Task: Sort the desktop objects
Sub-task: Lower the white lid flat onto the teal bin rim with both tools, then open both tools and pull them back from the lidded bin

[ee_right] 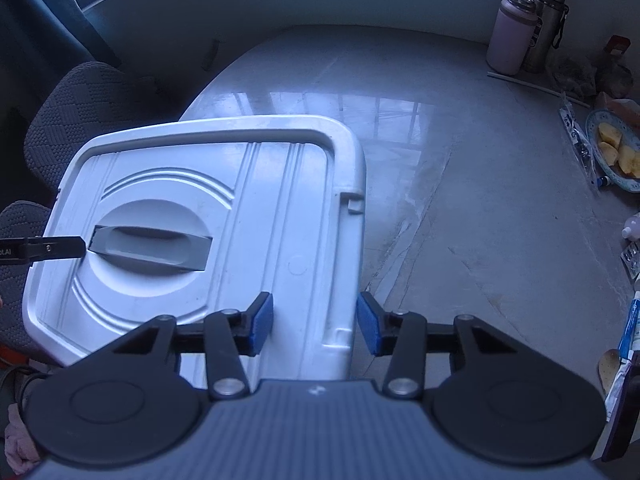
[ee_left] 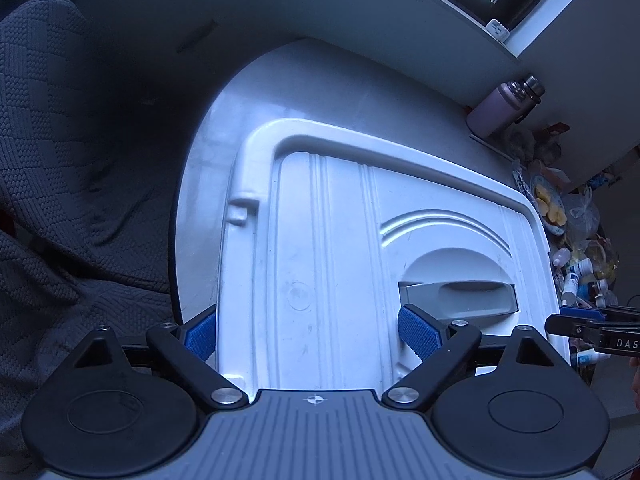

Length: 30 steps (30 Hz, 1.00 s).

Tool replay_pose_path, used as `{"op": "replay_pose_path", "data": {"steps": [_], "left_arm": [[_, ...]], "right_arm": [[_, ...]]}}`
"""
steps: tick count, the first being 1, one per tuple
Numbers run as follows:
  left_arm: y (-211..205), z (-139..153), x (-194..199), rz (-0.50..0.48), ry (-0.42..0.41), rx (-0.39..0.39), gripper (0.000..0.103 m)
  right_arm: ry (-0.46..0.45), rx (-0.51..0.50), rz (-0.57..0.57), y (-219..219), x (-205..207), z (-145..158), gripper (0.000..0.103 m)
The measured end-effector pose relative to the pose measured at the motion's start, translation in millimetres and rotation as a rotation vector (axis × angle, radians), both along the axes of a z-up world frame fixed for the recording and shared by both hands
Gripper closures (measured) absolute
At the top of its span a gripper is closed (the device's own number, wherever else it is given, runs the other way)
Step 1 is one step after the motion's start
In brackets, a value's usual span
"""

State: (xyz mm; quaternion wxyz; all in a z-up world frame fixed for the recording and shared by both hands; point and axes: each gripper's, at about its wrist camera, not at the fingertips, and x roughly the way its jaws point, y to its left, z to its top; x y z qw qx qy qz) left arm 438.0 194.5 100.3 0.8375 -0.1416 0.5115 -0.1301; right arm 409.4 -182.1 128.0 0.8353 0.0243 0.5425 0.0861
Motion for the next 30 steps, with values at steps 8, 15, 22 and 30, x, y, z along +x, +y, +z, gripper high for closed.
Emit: {"op": "replay_pose_path", "data": {"steps": [8,15,22,30], "left_arm": [[2,-6,-2,-0.014,0.016,-0.002,0.011],[-5,8,-4,-0.021,-0.042,0.076,0.010],[-7,8,-3,-0.011,-0.046,0.096,0.009],[-10,12,-13,0.035,-0.071,0.127,0.009]], "right_arm": [[0.001,-0.019,0.005,8,-4,-6,0.054],[0.013,-0.036,-0.002,13,-6,-5,0.043],[0.001,-0.018,-0.015,14,-11,-10,0.033],[-0.019,0.005,-0.023,13,-18,-16,0.026]]}}
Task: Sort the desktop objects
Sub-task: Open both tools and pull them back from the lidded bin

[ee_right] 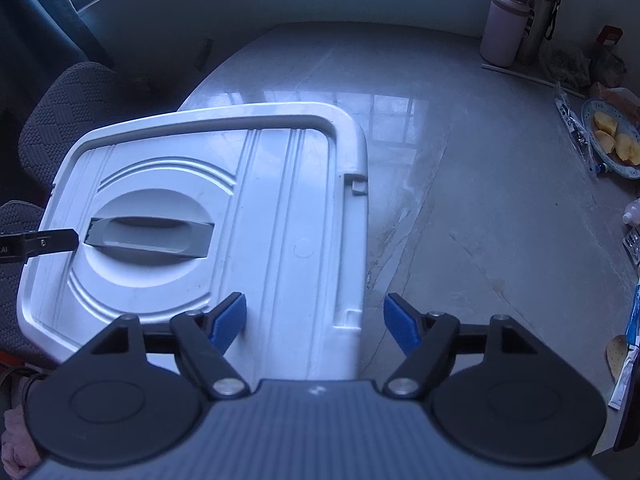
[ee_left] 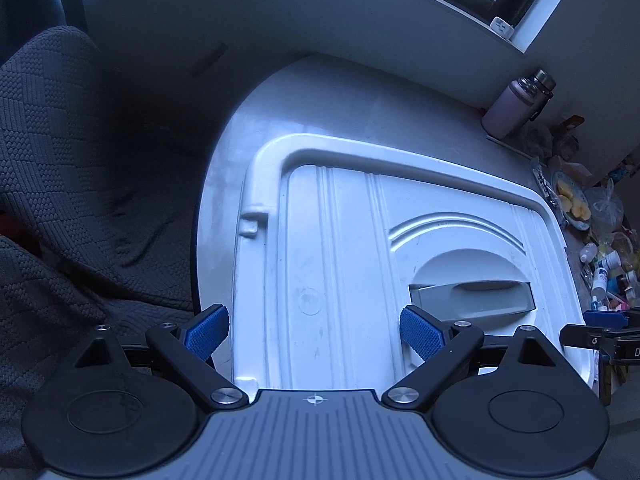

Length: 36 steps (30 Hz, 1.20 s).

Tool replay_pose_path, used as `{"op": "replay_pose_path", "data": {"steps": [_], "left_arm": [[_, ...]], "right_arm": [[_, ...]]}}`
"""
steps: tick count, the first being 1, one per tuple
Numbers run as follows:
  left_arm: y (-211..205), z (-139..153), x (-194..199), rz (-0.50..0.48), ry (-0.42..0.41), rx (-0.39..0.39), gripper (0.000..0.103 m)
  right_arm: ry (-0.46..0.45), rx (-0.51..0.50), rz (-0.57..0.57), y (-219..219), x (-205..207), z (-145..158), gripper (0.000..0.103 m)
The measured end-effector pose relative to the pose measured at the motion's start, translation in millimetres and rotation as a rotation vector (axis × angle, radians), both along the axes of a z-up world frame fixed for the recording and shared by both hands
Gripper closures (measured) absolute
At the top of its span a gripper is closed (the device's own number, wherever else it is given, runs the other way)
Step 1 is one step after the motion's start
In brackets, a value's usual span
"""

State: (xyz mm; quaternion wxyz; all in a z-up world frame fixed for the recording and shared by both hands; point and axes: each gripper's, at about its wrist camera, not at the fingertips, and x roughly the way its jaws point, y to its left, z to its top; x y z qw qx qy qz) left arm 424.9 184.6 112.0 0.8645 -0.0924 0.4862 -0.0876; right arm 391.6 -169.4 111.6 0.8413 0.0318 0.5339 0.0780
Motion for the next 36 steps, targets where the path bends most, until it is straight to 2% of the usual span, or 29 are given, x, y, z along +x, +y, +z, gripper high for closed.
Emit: {"op": "replay_pose_path", "data": {"steps": [3,6,13,16,22,27,36], "left_arm": [[-4,9,-14,0.031,-0.050,0.024,0.009],[-13,24,-36,0.055,-0.128,0.059,0.009],[-40,55,-107,0.092,-0.371,0.266,0.009],[-48,63,-139,0.114,-0.461,0.318,0.009],[-60,63,-175,0.135,-0.429,0.303,0.009],[-72,41,-209,0.095,-0.457,0.296,0.008],[-89,-8,-289,0.080,-0.510,0.359,0.008]], "right_arm": [[0.001,0.017,-0.016,-2,-5,1,0.026],[-0.042,0.020,0.004,4,-18,5,0.026],[-0.188,-0.030,0.066,11,-58,17,0.026],[-0.228,-0.037,0.078,15,-76,20,0.026],[-0.264,-0.002,0.093,25,-122,20,0.026],[-0.319,0.020,0.072,30,-162,12,0.025],[-0.435,0.032,-0.036,39,-235,-20,0.019]]}}
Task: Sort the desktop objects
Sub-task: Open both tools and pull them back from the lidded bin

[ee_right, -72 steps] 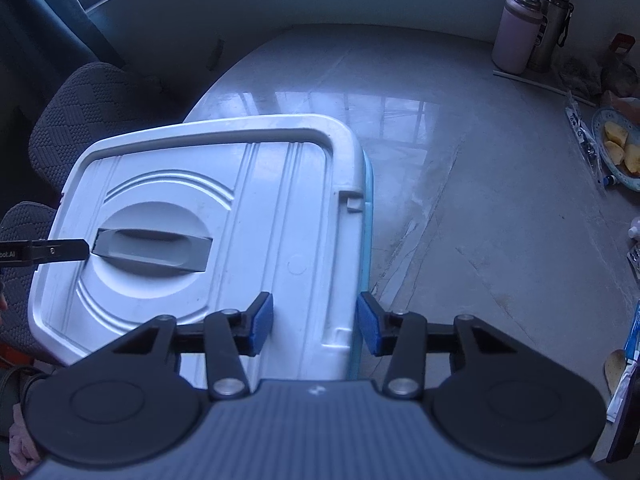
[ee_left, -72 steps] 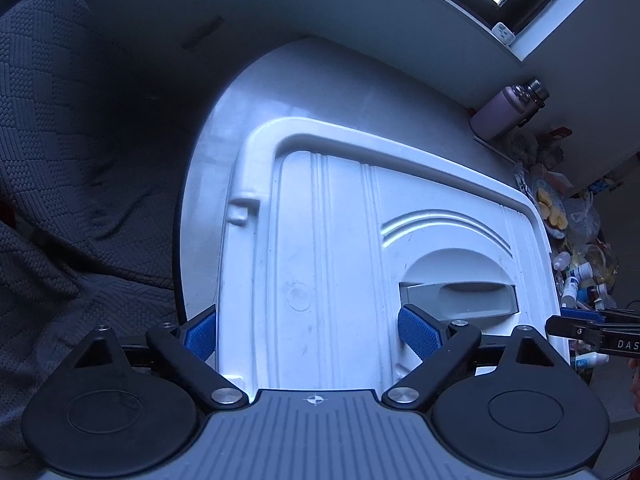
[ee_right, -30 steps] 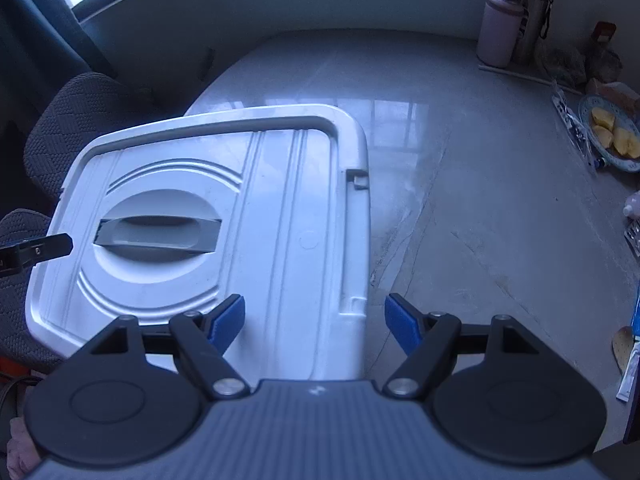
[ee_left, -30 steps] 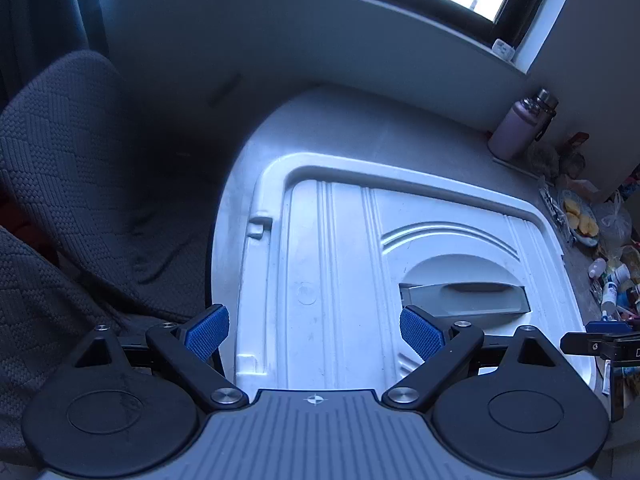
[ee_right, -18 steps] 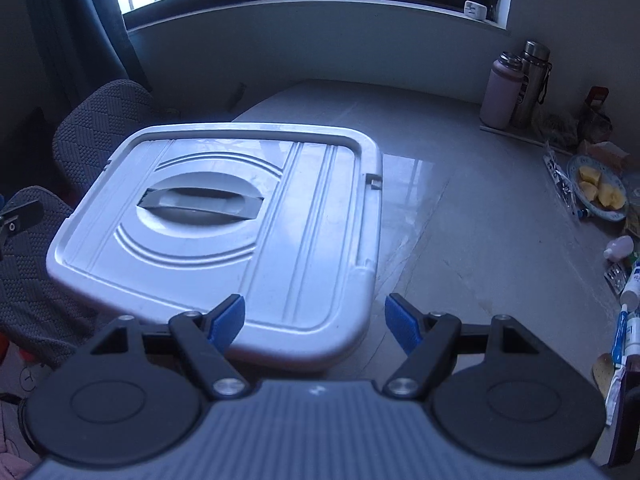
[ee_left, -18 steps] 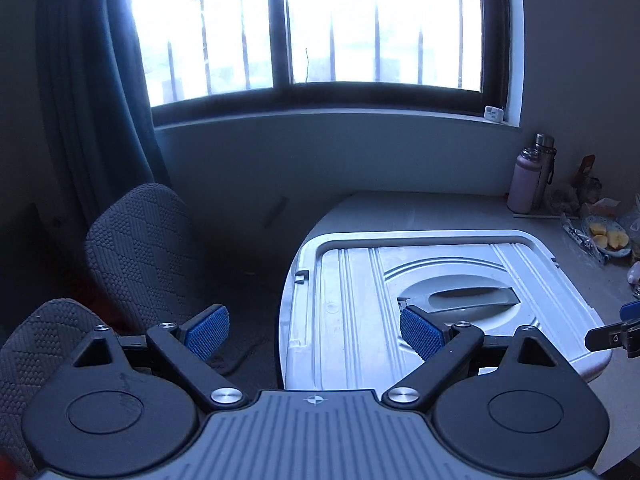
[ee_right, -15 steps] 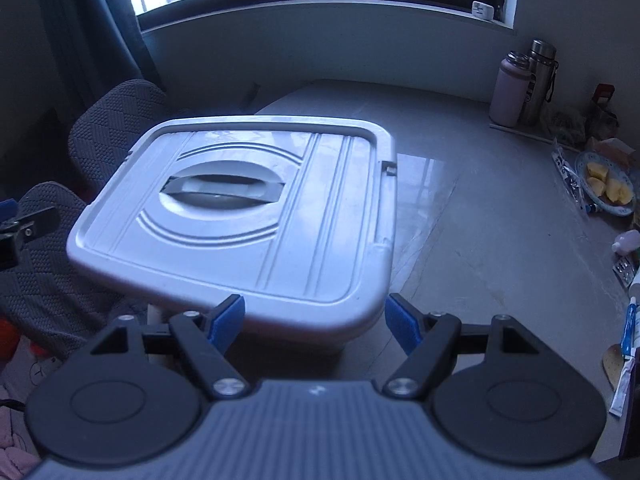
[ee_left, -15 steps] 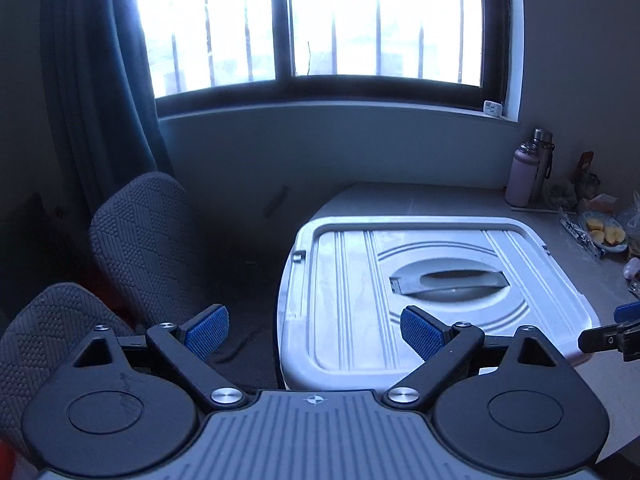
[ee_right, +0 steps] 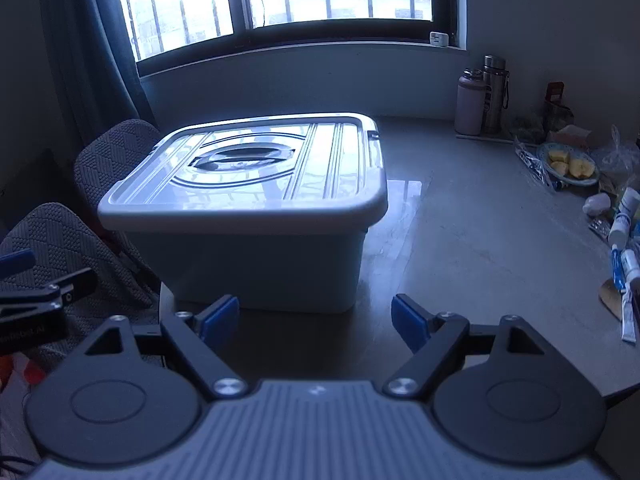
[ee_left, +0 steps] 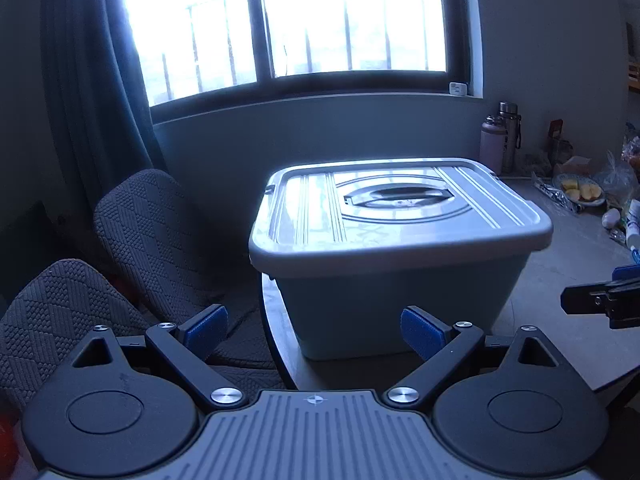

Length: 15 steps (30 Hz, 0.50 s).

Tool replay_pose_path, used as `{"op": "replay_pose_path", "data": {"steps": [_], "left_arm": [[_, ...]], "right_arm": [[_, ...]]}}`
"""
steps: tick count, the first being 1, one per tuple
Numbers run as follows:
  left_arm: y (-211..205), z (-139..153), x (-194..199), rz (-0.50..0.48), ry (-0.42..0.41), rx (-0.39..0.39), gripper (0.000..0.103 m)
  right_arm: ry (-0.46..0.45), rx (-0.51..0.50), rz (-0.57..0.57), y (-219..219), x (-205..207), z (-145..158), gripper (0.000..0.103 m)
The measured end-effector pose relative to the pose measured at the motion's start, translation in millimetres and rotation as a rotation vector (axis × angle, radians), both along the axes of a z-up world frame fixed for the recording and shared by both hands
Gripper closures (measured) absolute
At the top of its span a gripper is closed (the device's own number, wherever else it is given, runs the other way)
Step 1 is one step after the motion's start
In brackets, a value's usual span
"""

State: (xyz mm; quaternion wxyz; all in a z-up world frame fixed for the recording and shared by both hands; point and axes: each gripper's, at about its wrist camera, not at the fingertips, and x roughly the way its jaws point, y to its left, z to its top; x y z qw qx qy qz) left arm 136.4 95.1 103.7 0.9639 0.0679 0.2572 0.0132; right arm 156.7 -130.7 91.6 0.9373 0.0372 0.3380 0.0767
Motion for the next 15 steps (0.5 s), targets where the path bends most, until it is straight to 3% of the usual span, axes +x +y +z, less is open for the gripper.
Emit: {"op": "replay_pose_path", "data": {"steps": [5,9,15], "left_arm": [[-12,-27,-34,-0.023,-0.037,-0.002,0.008],[-21,-49,-56,-0.001,-0.047,0.075,0.008],[-11,-72,-71,0.037,-0.025,0.019,0.008]], "right_arm": [[-0.069,-0.027,0.004,21,-37,-26,0.019],[-0.085,-0.045,0.016,31,-57,-45,0.019],[-0.123,-0.026,-0.009,30,-71,-63,0.019]]}}
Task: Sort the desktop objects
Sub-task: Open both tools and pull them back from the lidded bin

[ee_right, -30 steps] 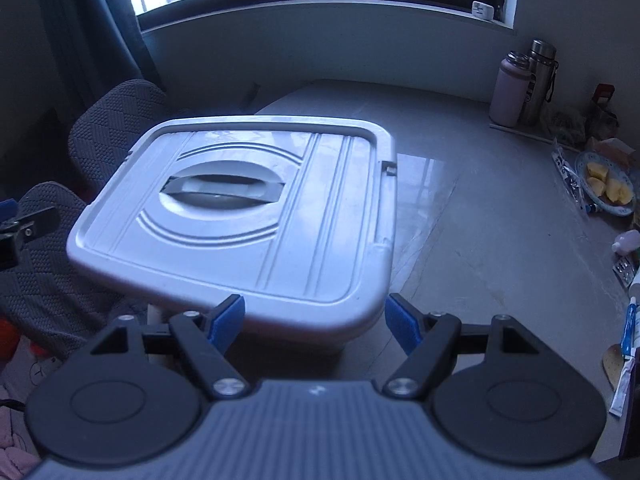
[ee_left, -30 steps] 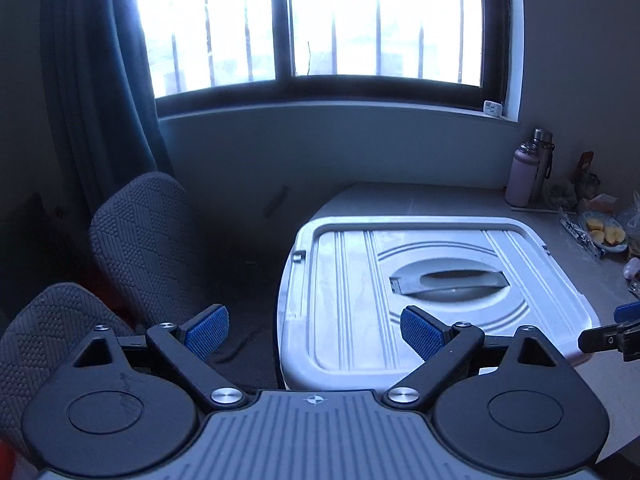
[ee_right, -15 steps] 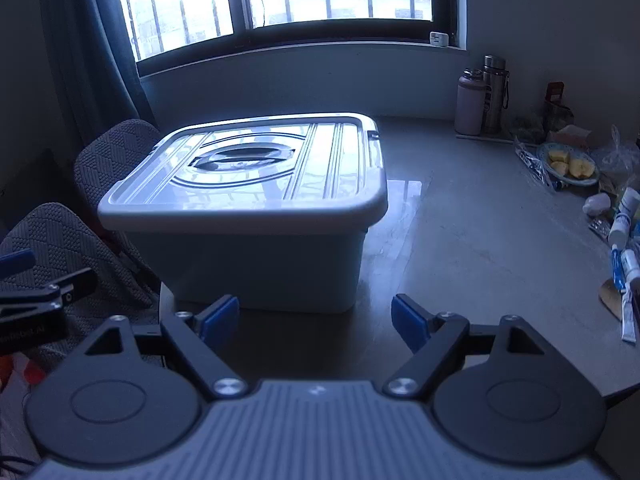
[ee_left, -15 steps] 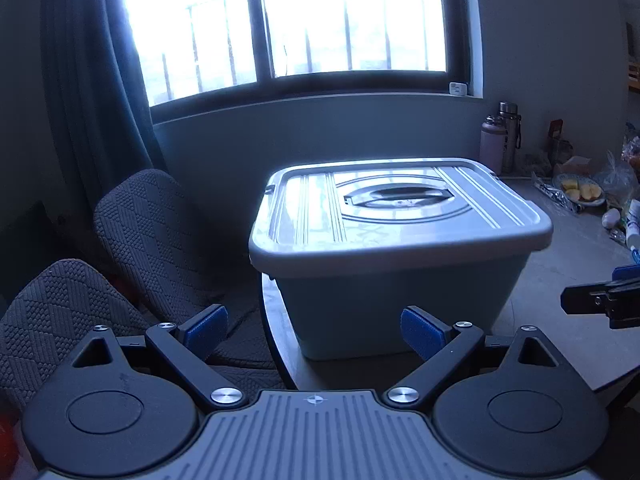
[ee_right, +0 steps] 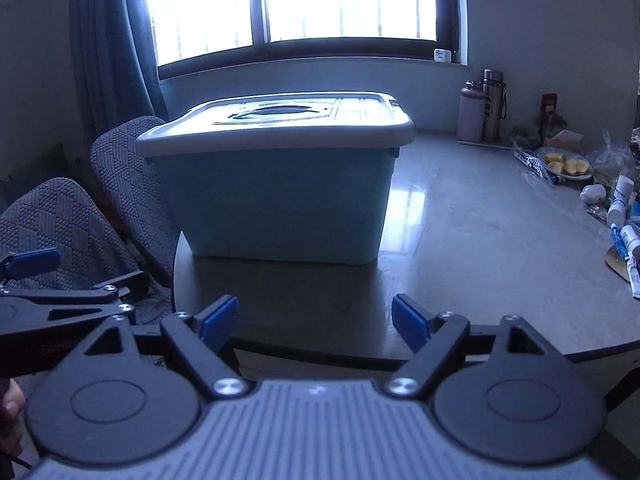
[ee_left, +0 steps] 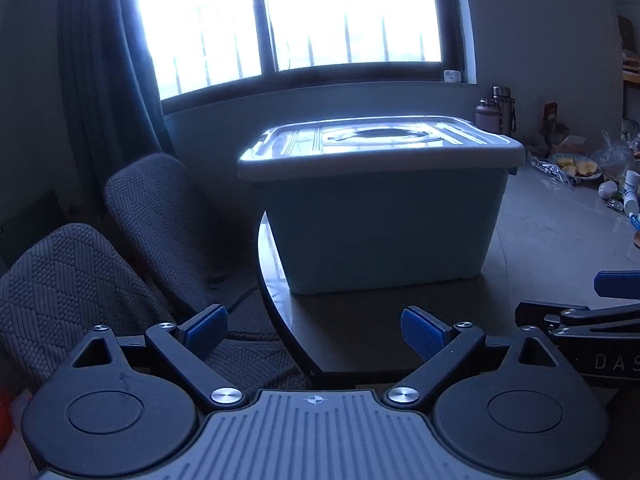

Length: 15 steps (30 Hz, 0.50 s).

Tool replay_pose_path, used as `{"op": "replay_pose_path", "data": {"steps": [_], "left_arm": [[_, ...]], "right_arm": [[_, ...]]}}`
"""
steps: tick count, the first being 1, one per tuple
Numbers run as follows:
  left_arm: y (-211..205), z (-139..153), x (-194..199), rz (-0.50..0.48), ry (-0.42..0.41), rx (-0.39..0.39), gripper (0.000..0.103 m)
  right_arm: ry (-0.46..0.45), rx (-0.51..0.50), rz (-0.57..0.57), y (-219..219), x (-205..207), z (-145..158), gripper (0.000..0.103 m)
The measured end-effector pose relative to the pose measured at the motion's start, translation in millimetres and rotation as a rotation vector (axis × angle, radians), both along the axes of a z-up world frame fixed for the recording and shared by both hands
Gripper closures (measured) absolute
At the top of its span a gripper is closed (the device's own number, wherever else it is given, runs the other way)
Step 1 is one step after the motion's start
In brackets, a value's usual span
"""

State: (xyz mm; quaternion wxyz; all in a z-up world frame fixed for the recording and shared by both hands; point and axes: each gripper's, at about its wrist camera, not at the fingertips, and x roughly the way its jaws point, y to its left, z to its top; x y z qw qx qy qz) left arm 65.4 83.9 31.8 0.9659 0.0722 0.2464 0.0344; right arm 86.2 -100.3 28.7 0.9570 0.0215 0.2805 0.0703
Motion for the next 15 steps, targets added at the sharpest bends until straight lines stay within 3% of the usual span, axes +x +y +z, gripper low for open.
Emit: {"op": "replay_pose_path", "data": {"steps": [15], "left_arm": [[7,-17,8,0.013,0.004,-0.023,0.008]], "right_arm": [[0.009,0.022,-0.018,1,0,-17,0.019]]}}
